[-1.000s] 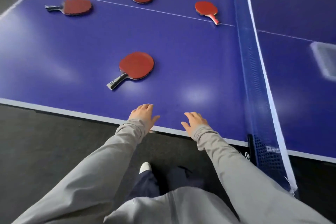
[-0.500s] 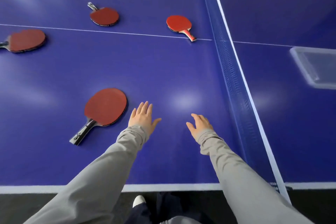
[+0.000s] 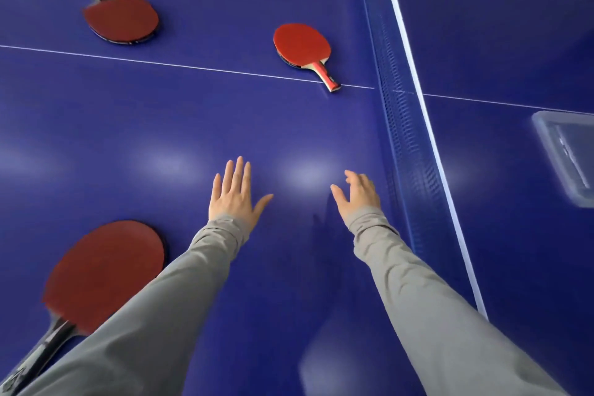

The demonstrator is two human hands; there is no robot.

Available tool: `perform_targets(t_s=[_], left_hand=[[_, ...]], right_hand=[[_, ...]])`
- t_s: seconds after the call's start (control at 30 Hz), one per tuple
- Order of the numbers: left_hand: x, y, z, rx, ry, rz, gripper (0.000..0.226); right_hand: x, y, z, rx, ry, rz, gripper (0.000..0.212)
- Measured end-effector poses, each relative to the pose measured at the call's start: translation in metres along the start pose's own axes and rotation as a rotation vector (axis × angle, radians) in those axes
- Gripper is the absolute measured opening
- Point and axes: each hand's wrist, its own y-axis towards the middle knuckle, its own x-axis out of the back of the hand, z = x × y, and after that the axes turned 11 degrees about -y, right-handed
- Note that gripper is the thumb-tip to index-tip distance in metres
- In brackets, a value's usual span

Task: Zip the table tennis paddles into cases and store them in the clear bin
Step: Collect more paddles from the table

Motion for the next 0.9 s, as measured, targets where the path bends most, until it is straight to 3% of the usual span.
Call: perform_targets(t_s=[0.3, 0.57, 0.73, 0.9], left_hand=[[-0.023, 0.034, 0.018, 0.010, -0.009, -0.099, 0.084], [-0.024, 0.036, 0.018, 0.007, 0.009, -0.121, 0.081], [-0.025, 0.037, 0.019, 0.008, 0.013, -0.132, 0.081], [-0.025, 0.038, 0.019, 0.002, 0.004, -0.141, 0.081]], right_hand=[[-0.005, 0.147, 0.028, -0.003, 0.098, -0.218, 0.055], [0.003, 0.273, 0.061, 0.010, -0.139, -0.306, 0.065], [-0.004, 0.303, 0.064, -0.002, -0.152, -0.299, 0.051], [-0.004, 0.316, 0.065, 0.019, 0.000, -0.260, 0.038]])
